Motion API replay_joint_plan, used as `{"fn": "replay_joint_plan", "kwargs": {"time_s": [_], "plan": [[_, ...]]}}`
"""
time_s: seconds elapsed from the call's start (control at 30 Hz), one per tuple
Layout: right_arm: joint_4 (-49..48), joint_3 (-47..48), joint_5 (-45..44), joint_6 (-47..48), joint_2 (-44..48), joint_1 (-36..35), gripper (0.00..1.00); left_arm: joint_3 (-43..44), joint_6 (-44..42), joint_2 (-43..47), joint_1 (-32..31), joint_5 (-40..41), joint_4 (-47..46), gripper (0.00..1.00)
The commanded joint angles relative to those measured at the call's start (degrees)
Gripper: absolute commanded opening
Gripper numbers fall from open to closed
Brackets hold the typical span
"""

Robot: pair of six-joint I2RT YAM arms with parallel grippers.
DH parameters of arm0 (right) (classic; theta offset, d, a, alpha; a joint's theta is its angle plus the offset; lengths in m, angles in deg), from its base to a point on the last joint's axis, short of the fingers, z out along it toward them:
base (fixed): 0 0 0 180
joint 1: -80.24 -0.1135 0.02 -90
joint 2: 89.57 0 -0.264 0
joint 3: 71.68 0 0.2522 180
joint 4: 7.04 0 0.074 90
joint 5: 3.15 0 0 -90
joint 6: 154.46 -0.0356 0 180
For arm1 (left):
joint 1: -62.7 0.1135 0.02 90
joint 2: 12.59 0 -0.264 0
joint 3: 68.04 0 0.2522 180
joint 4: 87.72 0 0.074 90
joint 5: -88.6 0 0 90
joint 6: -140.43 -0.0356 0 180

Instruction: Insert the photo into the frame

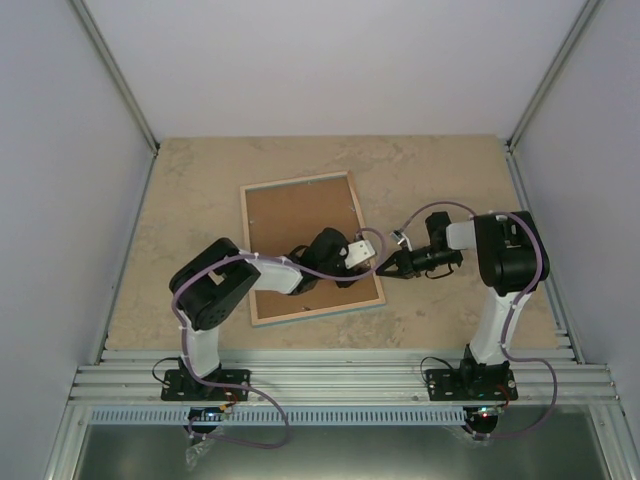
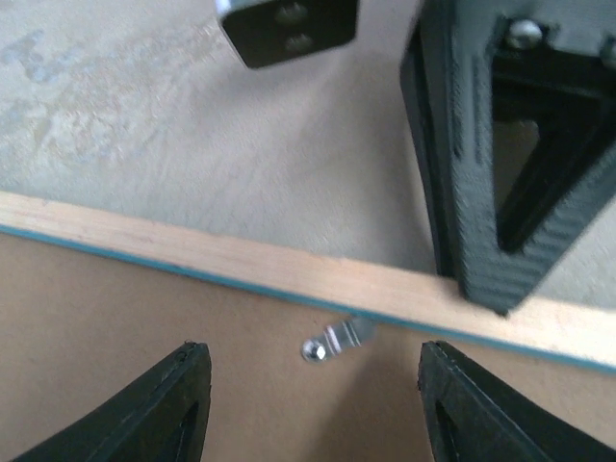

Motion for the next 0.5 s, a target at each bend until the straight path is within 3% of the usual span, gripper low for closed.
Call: {"fn": "replay_joint_plan", "kwargs": {"time_s": [0.0,0.27,0.47], "plan": [[0.54,-1.42,-10.1,0.97,-3.05,-0.66,0.14,-2.87,-0.11,2.78,-0.77,0.95,-3.52,0.61],[0.5,-1.25,-10.91,0.8,-3.56,-0.77,0.13,-3.39,-1.24,-0.35,-1.47,5.49,-2.36,0.58],[0.27,-1.24,-12.71,0.15,-3.1,-1.69,0.12,2.52,0.91,-6.35,-1.03,10.41,-2.04,0.51]]}}
